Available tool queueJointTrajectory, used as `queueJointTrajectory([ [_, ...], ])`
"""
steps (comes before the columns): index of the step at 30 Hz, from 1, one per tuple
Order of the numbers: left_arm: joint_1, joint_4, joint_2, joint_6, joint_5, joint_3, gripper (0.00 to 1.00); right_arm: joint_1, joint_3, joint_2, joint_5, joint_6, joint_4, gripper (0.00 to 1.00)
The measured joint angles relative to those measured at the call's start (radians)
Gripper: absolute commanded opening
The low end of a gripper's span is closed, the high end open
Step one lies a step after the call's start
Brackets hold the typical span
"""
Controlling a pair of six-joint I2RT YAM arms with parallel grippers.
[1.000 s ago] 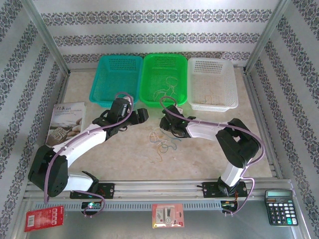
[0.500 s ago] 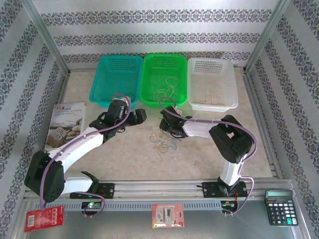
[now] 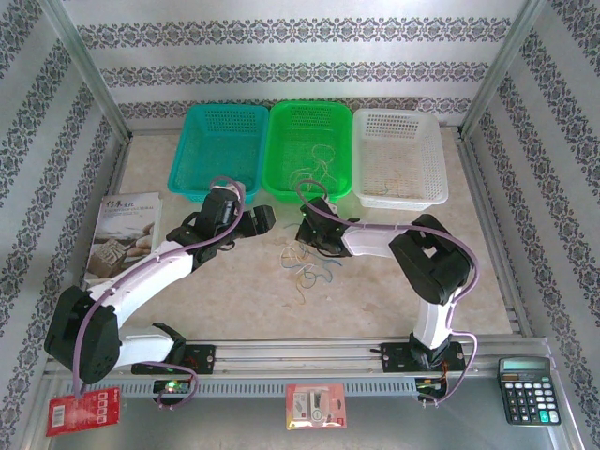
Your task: Untangle the cables
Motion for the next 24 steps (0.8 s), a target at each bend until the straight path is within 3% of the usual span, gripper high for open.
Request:
queueJointTrajectory([
  [10,0.007,0.037,0.011,-0.035,0.049,-0.010,0.86,0.000,-0.118,-0.150,-0.082,-0.108,0.174,0.00],
  [24,0.034,0.136,0.111,-0.087,0.140,-0.045,0.75,0.000,-0.201,-0.156,-0.308,-0.232,0.418,0.00],
])
